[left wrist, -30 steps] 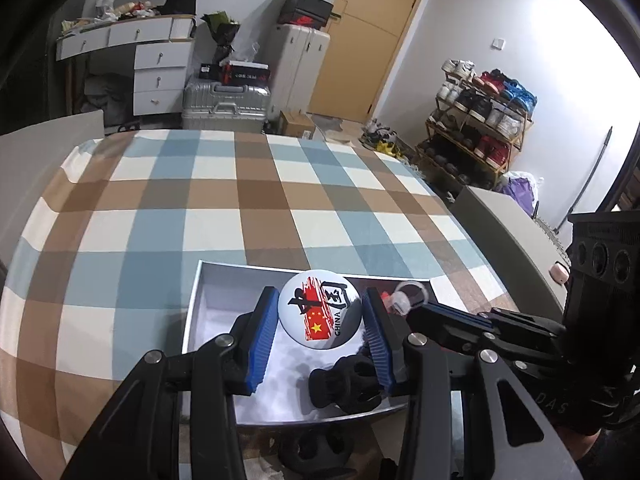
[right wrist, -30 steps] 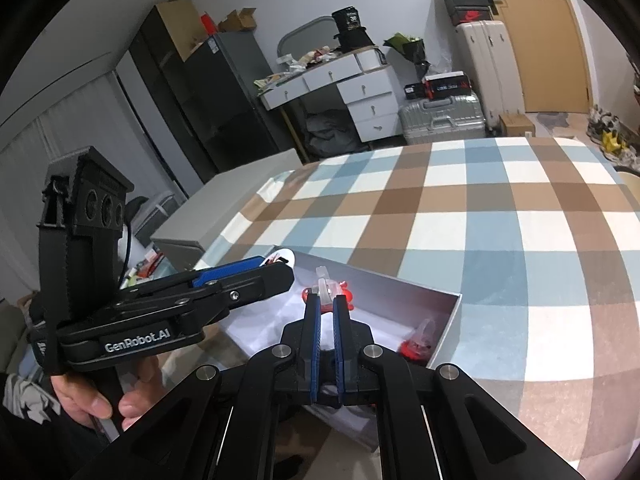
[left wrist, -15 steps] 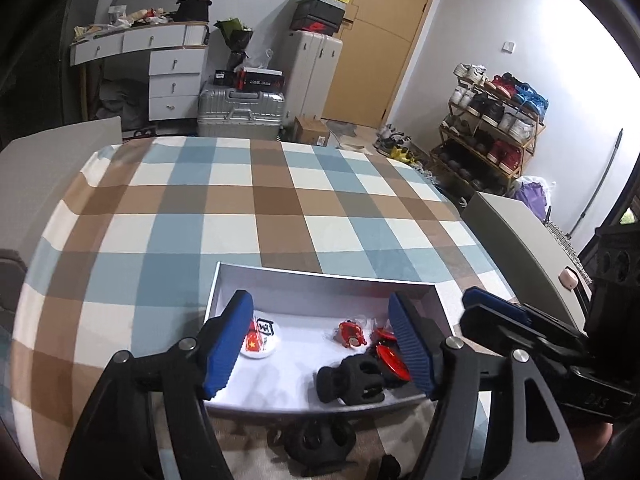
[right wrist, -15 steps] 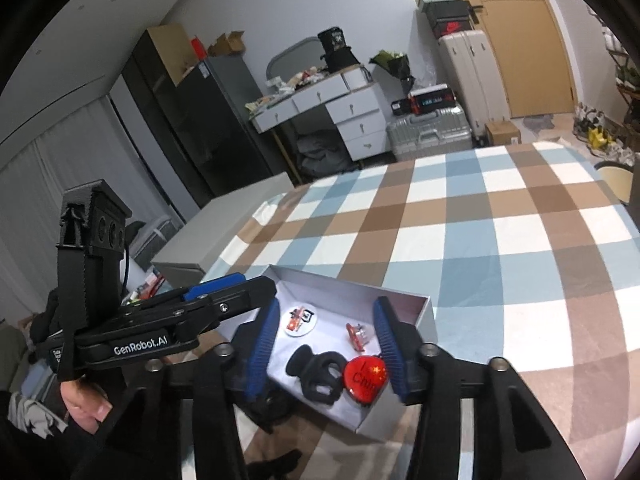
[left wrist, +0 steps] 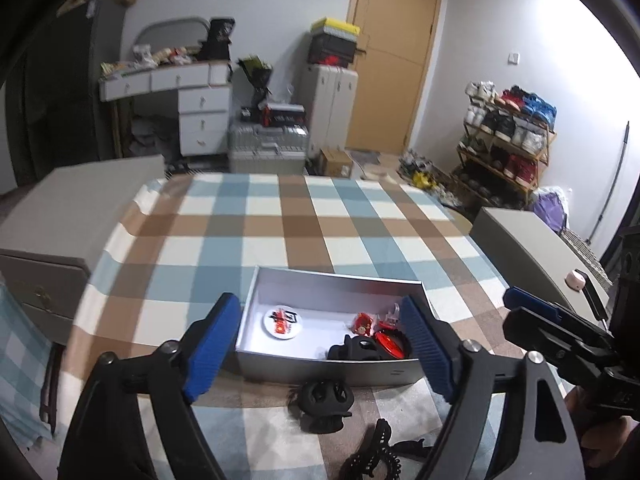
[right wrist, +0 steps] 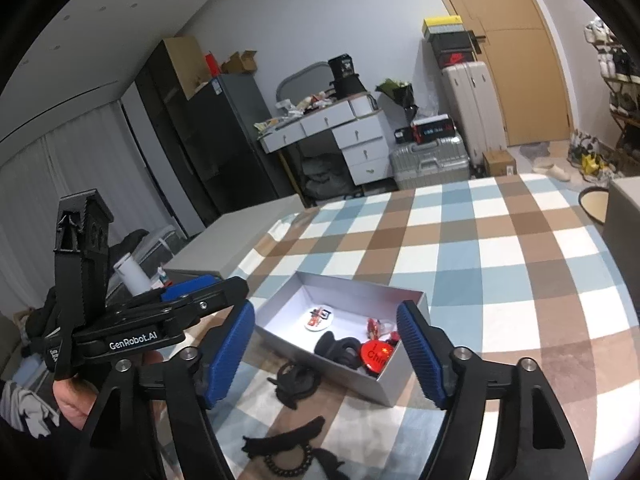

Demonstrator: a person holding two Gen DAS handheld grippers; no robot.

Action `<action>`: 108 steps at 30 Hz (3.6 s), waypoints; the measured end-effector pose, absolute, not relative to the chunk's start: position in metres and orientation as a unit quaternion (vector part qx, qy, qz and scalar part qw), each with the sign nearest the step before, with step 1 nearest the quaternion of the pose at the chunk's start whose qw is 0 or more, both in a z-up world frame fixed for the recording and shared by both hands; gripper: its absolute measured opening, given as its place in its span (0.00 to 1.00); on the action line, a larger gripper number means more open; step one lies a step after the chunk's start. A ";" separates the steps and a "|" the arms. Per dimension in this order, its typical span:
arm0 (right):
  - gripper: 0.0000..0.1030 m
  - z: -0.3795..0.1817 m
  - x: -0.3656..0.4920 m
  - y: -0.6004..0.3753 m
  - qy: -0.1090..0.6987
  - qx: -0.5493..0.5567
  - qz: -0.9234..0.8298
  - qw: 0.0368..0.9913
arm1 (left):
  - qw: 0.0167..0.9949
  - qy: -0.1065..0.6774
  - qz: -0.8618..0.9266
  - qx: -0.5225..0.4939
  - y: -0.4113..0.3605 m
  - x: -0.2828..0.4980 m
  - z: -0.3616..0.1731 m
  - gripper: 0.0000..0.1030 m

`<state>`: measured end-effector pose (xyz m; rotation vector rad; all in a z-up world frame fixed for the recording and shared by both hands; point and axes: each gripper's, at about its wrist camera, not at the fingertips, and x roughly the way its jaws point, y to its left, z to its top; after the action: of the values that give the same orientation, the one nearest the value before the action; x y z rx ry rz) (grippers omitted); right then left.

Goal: Organize jewelry
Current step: 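Lift both open tools out of the grey box, then lower the right tool onto the black beaded coil bracelet and grasp it, then lift the bracelet with the right tool while the left tool grasps the black toothed clip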

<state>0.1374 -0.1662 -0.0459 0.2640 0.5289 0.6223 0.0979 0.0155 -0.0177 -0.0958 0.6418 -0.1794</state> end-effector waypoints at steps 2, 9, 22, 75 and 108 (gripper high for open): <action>0.79 -0.041 0.129 -0.166 0.250 0.125 0.304 0.911 | 0.948 0.305 -0.079 -0.042 0.016 0.091 -0.014 0.80; 0.94 -0.025 0.098 -0.160 0.220 0.106 0.316 0.917 | 0.957 0.286 -0.049 -0.023 0.014 0.070 -0.008 0.83; 1.00 -0.042 0.056 -0.158 0.224 0.049 0.295 0.928 | 0.955 0.292 -0.029 -0.048 0.029 0.027 -0.030 0.89; 0.49 -0.154 0.078 -0.064 0.378 -0.099 0.296 0.871 | 0.917 0.376 0.014 -0.131 0.091 -0.013 -0.117 0.95; 0.08 -0.153 0.069 -0.066 0.376 -0.116 0.309 0.866 | 0.915 0.386 0.023 -0.110 0.074 -0.011 -0.109 0.95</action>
<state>0.0694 -0.0663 -0.1532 -0.2428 0.7885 0.6463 -0.0114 0.0744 -0.1091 -0.2266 0.7953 0.0464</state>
